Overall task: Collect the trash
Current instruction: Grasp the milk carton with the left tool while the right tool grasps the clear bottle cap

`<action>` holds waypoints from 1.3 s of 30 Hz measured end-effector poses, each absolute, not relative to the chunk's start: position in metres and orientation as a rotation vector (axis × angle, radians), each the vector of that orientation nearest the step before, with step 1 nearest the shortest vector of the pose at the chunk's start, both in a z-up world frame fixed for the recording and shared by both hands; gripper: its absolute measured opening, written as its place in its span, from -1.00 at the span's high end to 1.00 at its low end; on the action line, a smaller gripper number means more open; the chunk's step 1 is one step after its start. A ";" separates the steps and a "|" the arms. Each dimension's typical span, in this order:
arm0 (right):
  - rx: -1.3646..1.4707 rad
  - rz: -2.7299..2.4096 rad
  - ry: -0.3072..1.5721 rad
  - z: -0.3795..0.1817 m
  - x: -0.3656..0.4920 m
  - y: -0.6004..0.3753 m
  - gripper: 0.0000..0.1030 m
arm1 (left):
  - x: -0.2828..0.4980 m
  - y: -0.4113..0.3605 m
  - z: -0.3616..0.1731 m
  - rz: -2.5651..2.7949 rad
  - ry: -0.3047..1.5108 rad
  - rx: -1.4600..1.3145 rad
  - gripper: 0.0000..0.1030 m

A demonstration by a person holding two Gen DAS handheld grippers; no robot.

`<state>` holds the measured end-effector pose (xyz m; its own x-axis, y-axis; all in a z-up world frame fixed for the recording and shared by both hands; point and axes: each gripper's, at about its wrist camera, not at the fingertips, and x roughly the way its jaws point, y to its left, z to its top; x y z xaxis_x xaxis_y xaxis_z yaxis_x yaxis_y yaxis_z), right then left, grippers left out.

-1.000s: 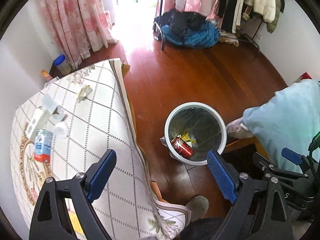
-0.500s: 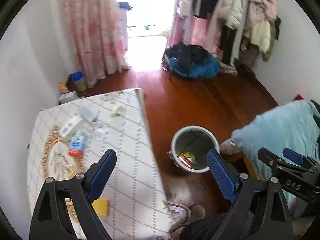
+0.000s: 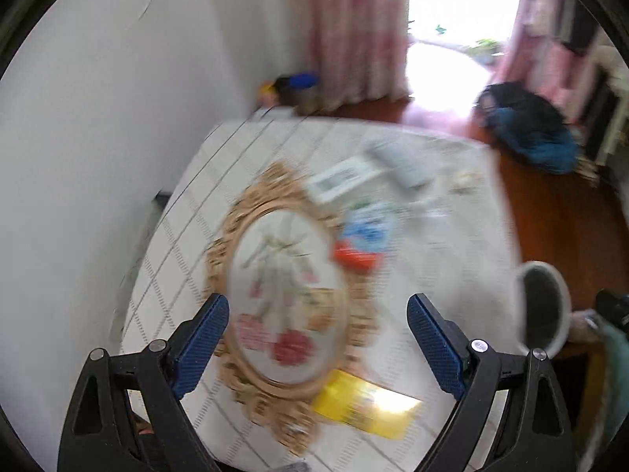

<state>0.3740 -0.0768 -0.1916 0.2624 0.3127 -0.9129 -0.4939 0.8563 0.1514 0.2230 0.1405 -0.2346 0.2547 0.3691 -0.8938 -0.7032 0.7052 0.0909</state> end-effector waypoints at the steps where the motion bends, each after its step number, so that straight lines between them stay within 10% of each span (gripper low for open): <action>1: -0.178 0.562 1.222 -0.207 0.383 -0.055 -0.85 | 0.220 0.154 -0.246 0.772 1.106 -0.374 -0.80; 8: -0.176 0.599 1.333 -0.288 0.427 0.052 -0.83 | 0.228 0.216 -0.317 0.844 1.215 -0.431 -0.80; 14: -0.175 0.614 1.404 -0.343 0.451 0.108 -0.38 | 0.242 0.231 -0.342 0.835 1.257 -0.431 -0.80; 17: -0.141 0.652 1.452 -0.359 0.451 0.116 0.16 | 0.249 0.227 -0.336 0.795 1.246 -0.438 -0.80; 32: -0.180 0.567 1.411 -0.341 0.448 0.022 0.16 | 0.344 0.180 -0.348 0.460 1.313 -0.333 -0.77; 37: -0.204 0.573 1.407 -0.345 0.444 0.023 0.16 | 0.348 0.179 -0.351 0.466 1.330 -0.311 0.03; 39: -0.208 0.579 1.403 -0.344 0.442 0.023 0.16 | 0.345 0.180 -0.349 0.475 1.322 -0.312 0.04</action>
